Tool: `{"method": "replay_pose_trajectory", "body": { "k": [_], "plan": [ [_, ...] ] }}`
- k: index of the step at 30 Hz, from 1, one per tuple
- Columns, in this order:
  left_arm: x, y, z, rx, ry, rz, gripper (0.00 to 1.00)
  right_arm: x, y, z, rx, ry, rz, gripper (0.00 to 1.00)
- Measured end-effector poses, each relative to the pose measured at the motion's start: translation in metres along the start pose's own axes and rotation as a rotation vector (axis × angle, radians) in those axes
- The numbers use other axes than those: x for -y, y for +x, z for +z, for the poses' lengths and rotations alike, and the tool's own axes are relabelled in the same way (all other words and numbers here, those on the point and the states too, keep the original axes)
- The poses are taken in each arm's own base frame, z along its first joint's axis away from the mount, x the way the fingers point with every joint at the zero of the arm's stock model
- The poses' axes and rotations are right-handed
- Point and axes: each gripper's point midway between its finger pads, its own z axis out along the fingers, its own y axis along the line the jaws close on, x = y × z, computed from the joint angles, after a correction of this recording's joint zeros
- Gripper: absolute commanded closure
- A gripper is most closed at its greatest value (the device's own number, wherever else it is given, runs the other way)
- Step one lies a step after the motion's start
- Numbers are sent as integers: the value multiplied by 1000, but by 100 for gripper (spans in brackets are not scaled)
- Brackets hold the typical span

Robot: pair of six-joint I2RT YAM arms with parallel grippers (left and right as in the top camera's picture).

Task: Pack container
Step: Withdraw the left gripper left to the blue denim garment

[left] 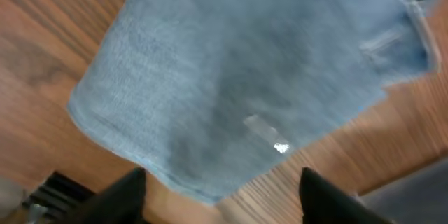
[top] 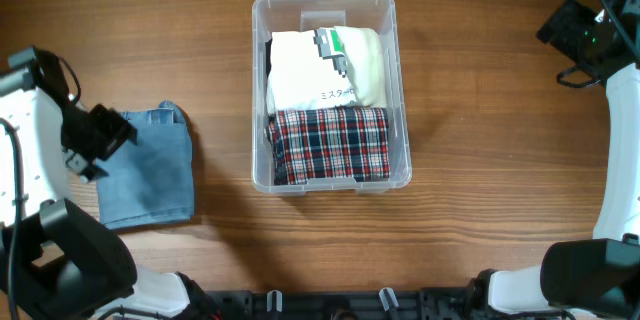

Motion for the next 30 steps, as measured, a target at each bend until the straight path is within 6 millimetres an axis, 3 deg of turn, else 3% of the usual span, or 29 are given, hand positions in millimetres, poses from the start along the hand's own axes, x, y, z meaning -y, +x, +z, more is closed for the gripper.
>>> {"method": "replay_pose_trajectory", "body": {
  "k": [1,9,23,30],
  "plan": [
    [-1,-1,5,1,1,-17,96,0,-1,0,2,-1,0,0],
    [-7,2,43,-3,3,-67,96,0,0,0,0,0,0,0],
    [-15,14,86,-9,0,-130,96,0,0,0,1,0,0,0],
    [-11,13,96,29,41,-139,96,0,0,0,1,0,0,0]
  ]
}}
